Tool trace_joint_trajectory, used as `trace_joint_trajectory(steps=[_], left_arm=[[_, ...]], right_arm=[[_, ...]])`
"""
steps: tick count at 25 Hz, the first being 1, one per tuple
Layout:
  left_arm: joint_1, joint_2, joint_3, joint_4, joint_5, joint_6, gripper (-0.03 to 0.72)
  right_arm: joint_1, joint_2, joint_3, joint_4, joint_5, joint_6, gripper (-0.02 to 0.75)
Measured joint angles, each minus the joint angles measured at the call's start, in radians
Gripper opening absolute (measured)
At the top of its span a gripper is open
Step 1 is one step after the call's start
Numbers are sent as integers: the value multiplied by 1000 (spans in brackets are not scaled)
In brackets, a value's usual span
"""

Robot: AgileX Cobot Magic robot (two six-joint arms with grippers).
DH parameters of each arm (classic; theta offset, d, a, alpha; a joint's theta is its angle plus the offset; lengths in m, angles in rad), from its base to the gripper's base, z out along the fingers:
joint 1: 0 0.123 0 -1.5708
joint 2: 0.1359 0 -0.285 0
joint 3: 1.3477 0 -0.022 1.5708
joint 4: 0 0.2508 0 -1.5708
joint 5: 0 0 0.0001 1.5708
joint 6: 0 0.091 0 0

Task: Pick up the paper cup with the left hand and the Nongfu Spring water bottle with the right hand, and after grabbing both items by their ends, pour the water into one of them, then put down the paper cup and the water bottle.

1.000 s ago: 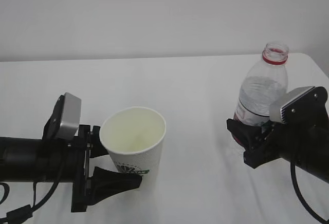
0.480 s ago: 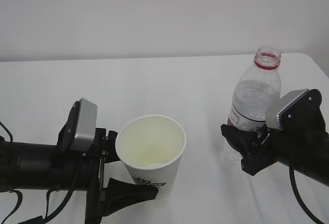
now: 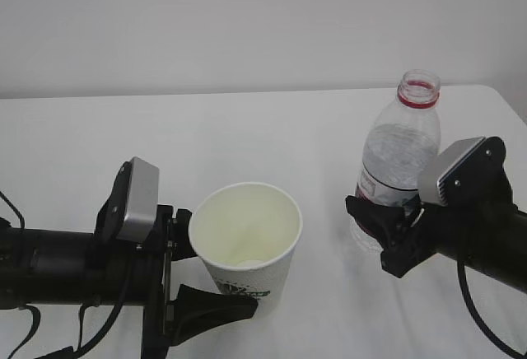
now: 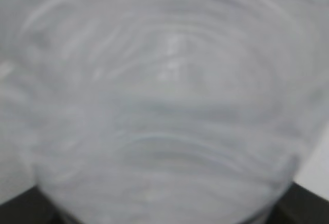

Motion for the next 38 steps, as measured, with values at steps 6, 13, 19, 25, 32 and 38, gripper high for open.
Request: trace_joint_trajectory(steps=[6,13,19,25,32,38], left_arm=[[0,0,0,-4,0,2,561],[0,0,0,-4,0,2,560],[0,0,0,-5,0,2,559],[0,0,0,-7,0,2,559],[0,0,0,-7,0,2,558],[0,0,0,-7,0,2,558]], right_arm=[[0,0,-43,-34,21,0,498],[8,0,-114,-87,105,-13,498],[15,0,-169,-104,154,-33,498],[43,-9,-211,-128,215,-56,498],[43,-105,-221,-142,247,-77,498],[43,-140,-246,-163,302,-94,498]])
